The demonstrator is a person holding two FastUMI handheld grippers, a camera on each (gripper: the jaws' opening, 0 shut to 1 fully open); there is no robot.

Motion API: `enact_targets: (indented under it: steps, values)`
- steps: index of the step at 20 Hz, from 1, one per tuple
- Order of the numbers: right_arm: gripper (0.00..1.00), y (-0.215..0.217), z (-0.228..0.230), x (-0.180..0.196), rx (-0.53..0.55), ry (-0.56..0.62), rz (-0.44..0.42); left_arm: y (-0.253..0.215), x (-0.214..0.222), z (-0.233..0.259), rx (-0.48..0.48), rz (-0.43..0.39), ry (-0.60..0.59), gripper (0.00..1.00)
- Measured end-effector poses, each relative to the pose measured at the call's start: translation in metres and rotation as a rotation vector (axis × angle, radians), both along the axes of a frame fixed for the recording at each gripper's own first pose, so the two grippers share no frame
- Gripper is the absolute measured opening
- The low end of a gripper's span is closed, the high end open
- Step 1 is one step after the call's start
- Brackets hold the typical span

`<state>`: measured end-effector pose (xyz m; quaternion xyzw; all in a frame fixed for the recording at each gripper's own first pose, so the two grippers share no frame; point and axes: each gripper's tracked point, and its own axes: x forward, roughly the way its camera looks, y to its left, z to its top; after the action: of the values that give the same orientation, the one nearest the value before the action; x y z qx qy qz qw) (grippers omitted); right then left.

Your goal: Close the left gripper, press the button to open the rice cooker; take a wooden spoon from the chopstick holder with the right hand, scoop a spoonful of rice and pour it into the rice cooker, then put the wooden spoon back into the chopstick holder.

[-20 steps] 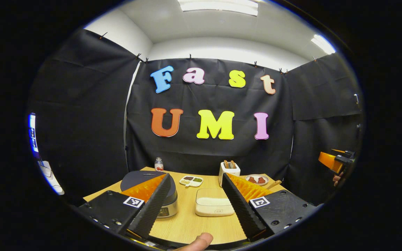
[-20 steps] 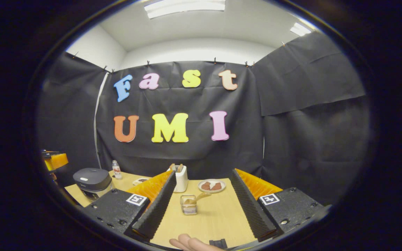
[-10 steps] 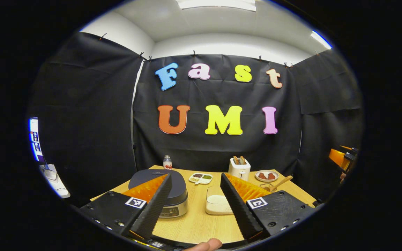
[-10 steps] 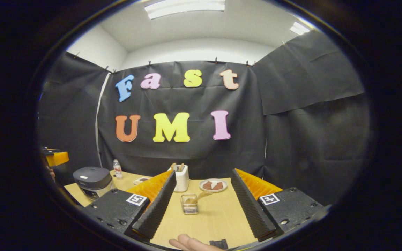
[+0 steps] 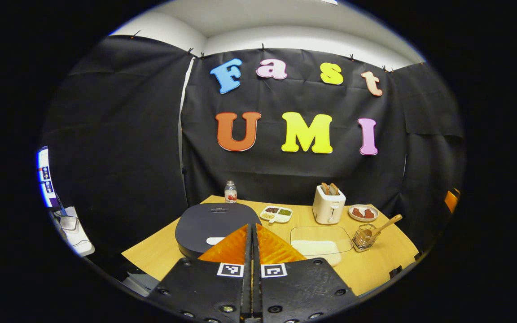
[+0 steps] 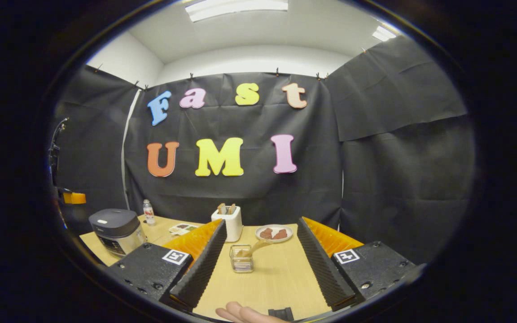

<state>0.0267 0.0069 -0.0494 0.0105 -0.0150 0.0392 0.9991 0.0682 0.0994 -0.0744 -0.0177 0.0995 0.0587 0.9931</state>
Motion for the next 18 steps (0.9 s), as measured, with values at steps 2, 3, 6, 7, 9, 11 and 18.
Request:
enact_targets:
  steps: [2, 3, 6, 7, 9, 11, 18]
  values:
    - [1.0, 0.001, -0.01, 0.006, -0.003, 0.014, 0.011, 0.026, 0.012, -0.017, 0.03, 0.064, 0.066, 0.0]
    - [1.0, -0.001, -0.014, 0.011, -0.005, 0.021, 0.011, 0.032, 0.022, -0.026, 0.027, 0.078, 0.101, 0.0]
    - [1.0, -0.005, -0.027, 0.019, -0.001, 0.038, 0.01, 0.044, 0.045, -0.057, -0.003, 0.101, 0.204, 0.0]
    - [1.0, -0.006, -0.033, 0.022, -0.004, 0.047, 0.014, 0.05, 0.052, -0.066, -0.01, 0.112, 0.245, 0.0]
    - [1.0, -0.004, -0.043, 0.026, -0.012, 0.06, 0.025, 0.062, 0.065, -0.078, -0.015, 0.131, 0.289, 0.0]
    - [1.0, -0.007, -0.054, 0.03, -0.028, 0.079, 0.026, 0.069, 0.071, -0.088, -0.038, 0.146, 0.321, 0.0]
    - [1.0, -0.006, -0.071, 0.038, -0.045, 0.13, 0.04, 0.067, 0.071, -0.104, -0.09, 0.145, 0.371, 0.0]
